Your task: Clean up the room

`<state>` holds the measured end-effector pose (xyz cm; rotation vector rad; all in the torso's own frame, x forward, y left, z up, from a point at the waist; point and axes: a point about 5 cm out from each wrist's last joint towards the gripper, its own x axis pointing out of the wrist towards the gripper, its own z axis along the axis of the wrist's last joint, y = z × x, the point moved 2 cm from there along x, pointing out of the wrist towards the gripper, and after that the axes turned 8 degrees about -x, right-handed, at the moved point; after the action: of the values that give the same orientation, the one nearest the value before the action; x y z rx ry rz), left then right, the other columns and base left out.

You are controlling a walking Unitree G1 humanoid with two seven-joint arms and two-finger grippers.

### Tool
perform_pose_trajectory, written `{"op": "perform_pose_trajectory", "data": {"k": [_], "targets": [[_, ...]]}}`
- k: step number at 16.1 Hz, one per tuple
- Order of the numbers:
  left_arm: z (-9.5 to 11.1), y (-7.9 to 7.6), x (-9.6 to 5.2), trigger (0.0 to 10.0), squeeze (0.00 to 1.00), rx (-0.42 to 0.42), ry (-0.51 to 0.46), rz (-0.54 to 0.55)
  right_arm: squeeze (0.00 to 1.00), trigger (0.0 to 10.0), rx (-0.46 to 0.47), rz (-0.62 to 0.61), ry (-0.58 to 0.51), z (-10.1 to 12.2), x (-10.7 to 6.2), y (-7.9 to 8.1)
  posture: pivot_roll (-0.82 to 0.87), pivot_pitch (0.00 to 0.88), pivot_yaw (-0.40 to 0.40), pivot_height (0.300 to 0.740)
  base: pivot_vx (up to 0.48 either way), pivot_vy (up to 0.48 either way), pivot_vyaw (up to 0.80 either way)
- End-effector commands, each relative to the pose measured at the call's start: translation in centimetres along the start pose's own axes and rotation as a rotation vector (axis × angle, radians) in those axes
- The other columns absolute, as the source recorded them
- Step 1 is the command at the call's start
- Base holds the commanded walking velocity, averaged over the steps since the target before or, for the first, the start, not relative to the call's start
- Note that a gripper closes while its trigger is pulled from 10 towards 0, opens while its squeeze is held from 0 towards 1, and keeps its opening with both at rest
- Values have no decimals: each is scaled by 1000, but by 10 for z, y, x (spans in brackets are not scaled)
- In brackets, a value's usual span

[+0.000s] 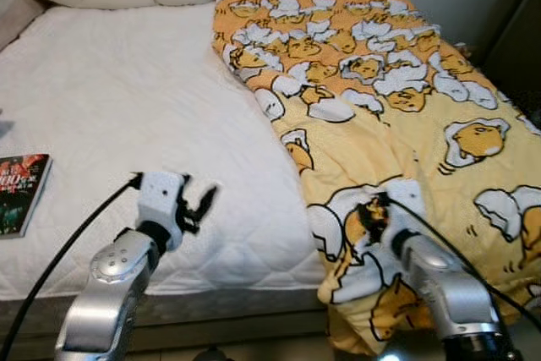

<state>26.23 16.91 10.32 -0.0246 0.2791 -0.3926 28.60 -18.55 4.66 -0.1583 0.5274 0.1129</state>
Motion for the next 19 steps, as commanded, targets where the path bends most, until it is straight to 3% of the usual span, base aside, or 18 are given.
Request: {"op": "perform_pose_trajectory", "data": {"k": [1, 3, 4, 5, 9, 10, 11, 12, 13, 15, 16, 17, 18, 19], "targets": [[2, -6, -1, 10000, 0, 2, 10, -53, 1000, 10000, 12, -38, 20, 1, 1, -9, 72, 0, -23, 740, 0, 0, 0], [1, -8, -3, 10000, 0, 46, 43, -126, 1000, 10000, -7, -109, 88, -6, 9, -25, 72, 0, -10, 740, 0, 0, 0], [2, -8, -3, 10000, 620, 56, 47, -141, 1000, 10000, 3, -125, 99, -7, 12, -29, 71, 0, -6, 740, 0, 0, 0], [3, -8, -4, 10000, 1000, 44, 55, -176, 1000, 10000, 29, -143, 125, -11, 18, -35, 70, 0, 4, 740, 0, 0, 0], [5, -20, -14, 10000, 1000, 116, 154, -382, 1000, 10000, 83, -158, 166, -7, 45, -44, 100, 0, 21, 740, 0, 0, 0], [6, -19, -16, 10000, 1000, 143, 173, -403, 345, 10000, 100, -136, 142, 0, 51, -42, 115, 0, 27, 740, 0, 0, 0], [6, -18, -20, 10000, 1000, 163, 193, -422, 0, 10000, 153, -92, 112, 9, 56, -37, 136, 0, 36, 740, 0, 0, 0], [6, -18, -21, 10000, 1000, 167, 200, -427, 0, 10000, 159, -82, 109, 11, 58, -36, 136, 0, 36, 740, 0, 0, 0], [8, -18, -26, 10000, 698, 171, 219, -441, 0, 10000, 184, -67, 99, 16, 60, -33, 160, 0, 43, 740, 0, 0, 0], [9, -19, -34, 10000, 184, 174, 245, -468, 0, 10000, 199, -65, 99, 17, 63, -32, 187, 0, 42, 740, 0, 0, 0], [10, -22, -39, 10000, 0, 170, 265, -493, 0, 10000, 205, -63, 106, 16, 63, -31, 199, 0, 39, 740, 0, 0, 0], [9, -25, -46, 10000, 0, 168, 303, -537, 0, 9686, 179, -71, 142, 11, 63, -31, 215, 0, 30, 740, 0, 0, 0], [8, -25, -50, 10000, 0, 173, 323, -549, 0, 4784, 159, -90, 165, 7, 63, -32, 218, 0, 28, 740, 0, 0, 0], [8, -24, -51, 10000, 0, 174, 327, -547, 0, 3373, 147, -106, 176, 5, 62, -34, 223, 0, 26, 740, 0, 0, 0]]}}
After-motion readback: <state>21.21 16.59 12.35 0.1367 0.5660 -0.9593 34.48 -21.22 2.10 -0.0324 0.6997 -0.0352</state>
